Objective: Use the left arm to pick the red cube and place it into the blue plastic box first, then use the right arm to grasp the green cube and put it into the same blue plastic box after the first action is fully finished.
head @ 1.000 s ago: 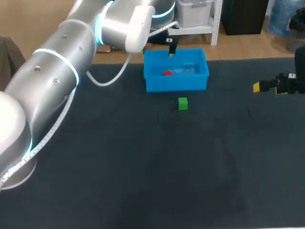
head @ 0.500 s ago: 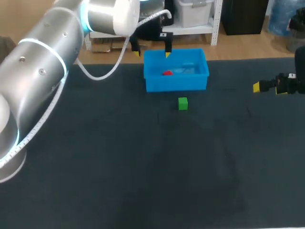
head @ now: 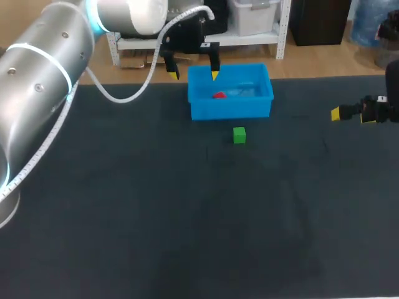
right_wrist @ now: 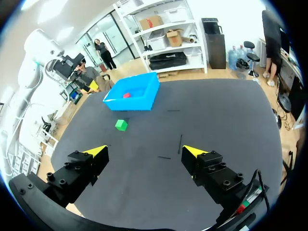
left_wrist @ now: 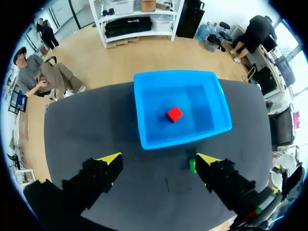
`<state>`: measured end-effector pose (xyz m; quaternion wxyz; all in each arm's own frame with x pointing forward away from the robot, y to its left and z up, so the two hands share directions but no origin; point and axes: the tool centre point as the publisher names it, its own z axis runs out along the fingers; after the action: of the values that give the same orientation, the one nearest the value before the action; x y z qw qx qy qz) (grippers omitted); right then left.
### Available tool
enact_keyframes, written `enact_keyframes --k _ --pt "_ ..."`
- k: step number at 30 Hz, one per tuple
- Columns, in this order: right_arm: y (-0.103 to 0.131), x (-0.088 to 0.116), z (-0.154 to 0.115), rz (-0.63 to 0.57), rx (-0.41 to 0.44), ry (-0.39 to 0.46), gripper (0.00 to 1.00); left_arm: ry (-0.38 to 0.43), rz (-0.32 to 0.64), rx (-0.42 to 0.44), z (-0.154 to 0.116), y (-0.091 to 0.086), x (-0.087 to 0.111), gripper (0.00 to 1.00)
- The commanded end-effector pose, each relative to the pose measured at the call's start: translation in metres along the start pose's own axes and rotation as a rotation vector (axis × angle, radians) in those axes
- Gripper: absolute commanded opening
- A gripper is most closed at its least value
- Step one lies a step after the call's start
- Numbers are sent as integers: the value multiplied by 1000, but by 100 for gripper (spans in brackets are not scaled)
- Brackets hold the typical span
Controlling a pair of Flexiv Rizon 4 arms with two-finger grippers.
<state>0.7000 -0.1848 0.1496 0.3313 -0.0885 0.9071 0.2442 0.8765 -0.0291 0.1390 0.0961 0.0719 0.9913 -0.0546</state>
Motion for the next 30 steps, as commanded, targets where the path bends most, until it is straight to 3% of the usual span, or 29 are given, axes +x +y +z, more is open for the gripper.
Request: enact_keyframes --k 1,30 --pt "0 0 0 0 2 1 100 78 1 21 -2 4 2 100" --pt "0 0 0 0 2 1 100 -17 23 139 -11 10 53 100"
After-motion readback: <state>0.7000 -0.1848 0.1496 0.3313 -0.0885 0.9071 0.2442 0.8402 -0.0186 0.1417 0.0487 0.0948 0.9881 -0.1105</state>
